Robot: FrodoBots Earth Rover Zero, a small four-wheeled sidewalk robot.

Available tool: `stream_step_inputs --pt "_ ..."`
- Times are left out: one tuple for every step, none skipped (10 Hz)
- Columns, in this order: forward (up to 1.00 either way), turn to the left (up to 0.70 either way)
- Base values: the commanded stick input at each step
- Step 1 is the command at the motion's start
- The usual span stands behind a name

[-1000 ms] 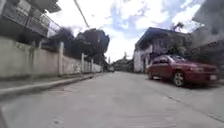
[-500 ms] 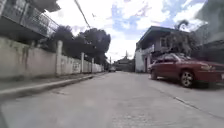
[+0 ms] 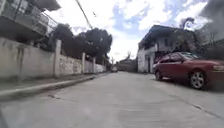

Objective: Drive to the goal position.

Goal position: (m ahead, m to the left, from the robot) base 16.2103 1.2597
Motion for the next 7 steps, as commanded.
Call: stream_step_inputs --pt "0.7 0.0" --pt "0.7 0.0" --pt "0.7 0.0" --pt "0.7 0.0" --pt "0.7 0.0" --pt "0.7 0.0" --pt "0.7 0.0"
